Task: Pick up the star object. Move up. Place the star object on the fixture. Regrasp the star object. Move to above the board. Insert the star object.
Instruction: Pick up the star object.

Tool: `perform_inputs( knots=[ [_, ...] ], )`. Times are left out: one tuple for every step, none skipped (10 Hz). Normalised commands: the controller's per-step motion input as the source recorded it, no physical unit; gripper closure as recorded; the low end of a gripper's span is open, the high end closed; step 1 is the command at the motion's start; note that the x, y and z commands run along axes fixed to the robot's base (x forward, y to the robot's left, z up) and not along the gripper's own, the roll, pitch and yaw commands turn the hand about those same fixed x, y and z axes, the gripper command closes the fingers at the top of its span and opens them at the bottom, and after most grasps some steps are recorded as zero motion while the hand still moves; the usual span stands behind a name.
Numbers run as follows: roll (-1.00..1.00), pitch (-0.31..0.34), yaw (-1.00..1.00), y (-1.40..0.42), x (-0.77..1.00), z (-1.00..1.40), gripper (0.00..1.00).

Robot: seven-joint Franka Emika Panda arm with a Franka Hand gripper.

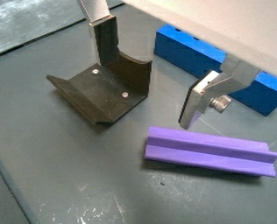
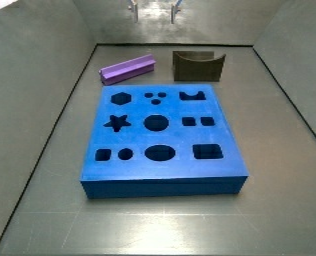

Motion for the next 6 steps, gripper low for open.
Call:
perform_inputs(
  knots=[
    [-0.03, 0.177, -0.33, -0.13, 0.53, -0.18, 0.0],
    [-0.04, 0.18, -0.91, -0.14, 0.0, -0.43, 0.0],
    [-0.05, 0.134, -0.99, 0.0, 0.0, -0.69, 0.0],
    [-0.08, 0.057, -1.0, 0.0, -0.02, -0.72, 0.0],
    [-0.16, 0.0, -0.11, 0.0, 0.22, -0.11, 0.0],
    [-0.05, -0.114, 0.0, 0.0, -0.25, -0.08, 0.0]
  ],
)
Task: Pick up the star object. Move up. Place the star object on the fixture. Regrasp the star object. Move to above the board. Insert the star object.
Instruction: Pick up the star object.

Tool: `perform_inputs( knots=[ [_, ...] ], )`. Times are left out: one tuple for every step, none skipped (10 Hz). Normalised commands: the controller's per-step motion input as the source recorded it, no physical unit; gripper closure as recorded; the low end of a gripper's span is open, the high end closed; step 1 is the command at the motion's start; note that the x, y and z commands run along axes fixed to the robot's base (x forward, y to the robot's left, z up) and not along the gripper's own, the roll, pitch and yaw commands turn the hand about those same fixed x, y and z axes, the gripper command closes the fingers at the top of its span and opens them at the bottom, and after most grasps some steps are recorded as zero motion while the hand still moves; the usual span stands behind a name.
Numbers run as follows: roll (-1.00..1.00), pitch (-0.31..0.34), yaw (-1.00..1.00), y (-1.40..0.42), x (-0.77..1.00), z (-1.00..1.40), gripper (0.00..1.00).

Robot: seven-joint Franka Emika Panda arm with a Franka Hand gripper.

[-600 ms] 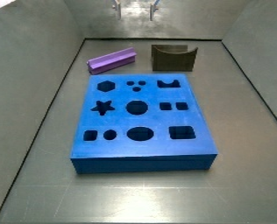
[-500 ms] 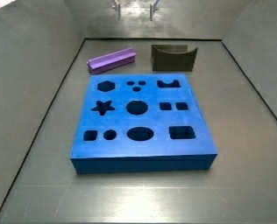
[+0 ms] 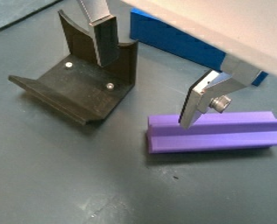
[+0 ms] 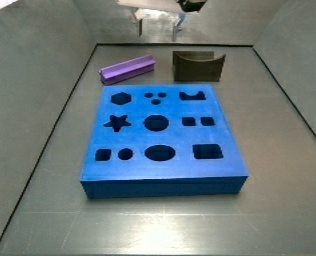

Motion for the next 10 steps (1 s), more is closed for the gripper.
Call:
perform_inputs(
  knots=[
    [0.0, -0.18, -0.17, -0.25, -0.88, -0.29, 0.0],
    [-0.03, -0.34, -0.14, -0.29, -0.8, -0.28, 0.0],
    [0.0, -0.463, 0.0, -0.23, -0.71, -0.09, 0.0],
    [-0.03, 0.0, 0.0, 0.0, 0.0, -0.01, 0.0],
    [0.08, -0.051, -0.65, -0.3, -0.15, -0.23, 0.0],
    [0.0, 0.0, -1.0, 0.0, 0.0, -0.33, 0.0],
    [0.0, 0.0, -1.0, 0.0, 0.0, -0.33, 0.0],
    [0.0, 0.0, -0.98, -0.08, 0.0, -0.29, 0.0],
    [0.0, 0.0, -0.01, 0.0, 0.0, 0.0, 0.0],
    [0.0, 0.0, 0.0, 0.0, 0.0, -0.03, 0.0]
  ],
)
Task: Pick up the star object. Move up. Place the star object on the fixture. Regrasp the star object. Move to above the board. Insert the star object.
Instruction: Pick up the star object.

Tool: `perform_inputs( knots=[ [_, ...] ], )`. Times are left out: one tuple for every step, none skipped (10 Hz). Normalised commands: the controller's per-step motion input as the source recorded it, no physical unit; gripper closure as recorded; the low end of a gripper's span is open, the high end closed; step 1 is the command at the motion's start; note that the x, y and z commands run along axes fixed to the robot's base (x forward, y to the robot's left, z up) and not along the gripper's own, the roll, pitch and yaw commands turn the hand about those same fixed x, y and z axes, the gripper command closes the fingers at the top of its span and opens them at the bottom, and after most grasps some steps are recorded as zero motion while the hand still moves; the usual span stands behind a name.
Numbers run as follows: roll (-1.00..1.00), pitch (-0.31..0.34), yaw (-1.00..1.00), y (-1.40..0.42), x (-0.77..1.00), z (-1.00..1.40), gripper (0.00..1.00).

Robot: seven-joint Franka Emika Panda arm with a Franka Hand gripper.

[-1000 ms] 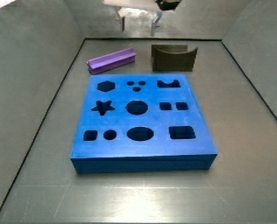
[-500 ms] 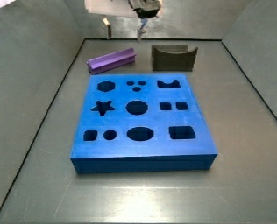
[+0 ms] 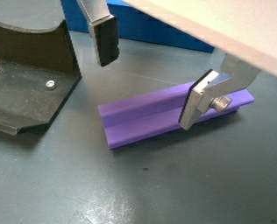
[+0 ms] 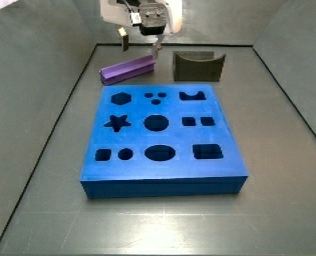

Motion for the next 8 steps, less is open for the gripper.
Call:
perform_inputs(
  knots=[
    [0.07, -0.02, -0.06, -0.53, -0.34, -0.67, 0.0],
    [-0.02, -0.151, -0.2, -0.26, -0.27, -0.53, 0.0],
    [0.0, -0.066, -0.71, -0.11, -0.18, -0.35, 0.0],
    [0.01, 0.0, -0.04, 0.0, 0.0, 0.0, 0.0],
    [-0.01, 0.0, 0.0, 0.0, 0.0, -0.15, 0.0],
    [-0.05, -0.04, -0.21, 0.0, -0.08, -0.35, 0.0],
    [0.0, 0.0, -0.01, 0.0, -0.02, -0.03, 0.0],
    [0.0, 0.0, -0.39, 0.0, -0.11, -0.16, 0.0]
  ],
)
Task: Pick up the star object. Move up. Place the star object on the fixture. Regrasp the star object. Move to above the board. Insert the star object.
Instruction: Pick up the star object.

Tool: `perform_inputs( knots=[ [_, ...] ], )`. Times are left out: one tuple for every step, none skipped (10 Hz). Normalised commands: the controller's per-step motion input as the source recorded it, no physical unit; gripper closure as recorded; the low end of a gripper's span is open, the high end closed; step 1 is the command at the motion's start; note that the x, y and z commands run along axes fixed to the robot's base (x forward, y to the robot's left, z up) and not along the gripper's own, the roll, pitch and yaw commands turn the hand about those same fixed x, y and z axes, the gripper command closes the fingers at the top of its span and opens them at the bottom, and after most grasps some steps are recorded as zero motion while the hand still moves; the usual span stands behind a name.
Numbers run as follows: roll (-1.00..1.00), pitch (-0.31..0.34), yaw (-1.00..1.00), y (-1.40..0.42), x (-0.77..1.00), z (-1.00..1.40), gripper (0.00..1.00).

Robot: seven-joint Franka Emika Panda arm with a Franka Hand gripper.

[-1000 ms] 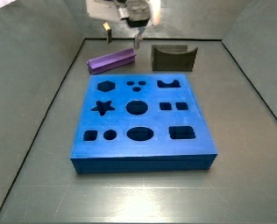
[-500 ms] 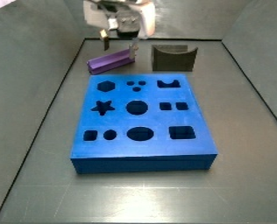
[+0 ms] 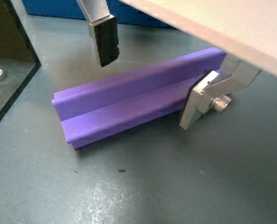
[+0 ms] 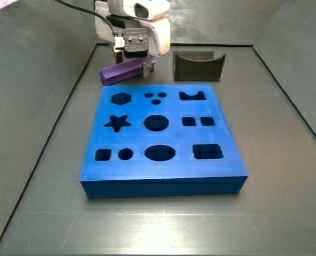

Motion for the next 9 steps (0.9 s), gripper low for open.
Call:
perform_inputs(
  knots=[
    [0.0, 0.0, 0.0, 0.0, 0.0, 0.0, 1.0],
    [0.01, 0.089, 0.0, 0.0, 0.02, 0.0, 1.0],
    [0.0, 0.0, 0.0, 0.0, 0.0, 0.0, 1.0],
    [0.0, 0.0, 0.0, 0.0, 0.0, 0.0, 1.0],
    [0.0, 0.0, 0.0, 0.0, 0.0, 0.0, 1.0],
    [0.0, 0.0, 0.0, 0.0, 0.0, 0.0, 1.0],
    [0.0, 0.0, 0.0, 0.0, 0.0, 0.0, 1.0],
    [0.0, 0.0, 0.0, 0.0, 0.0, 0.0, 1.0],
    [0.0, 0.0, 0.0, 0.0, 0.0, 0.0, 1.0]
  ],
)
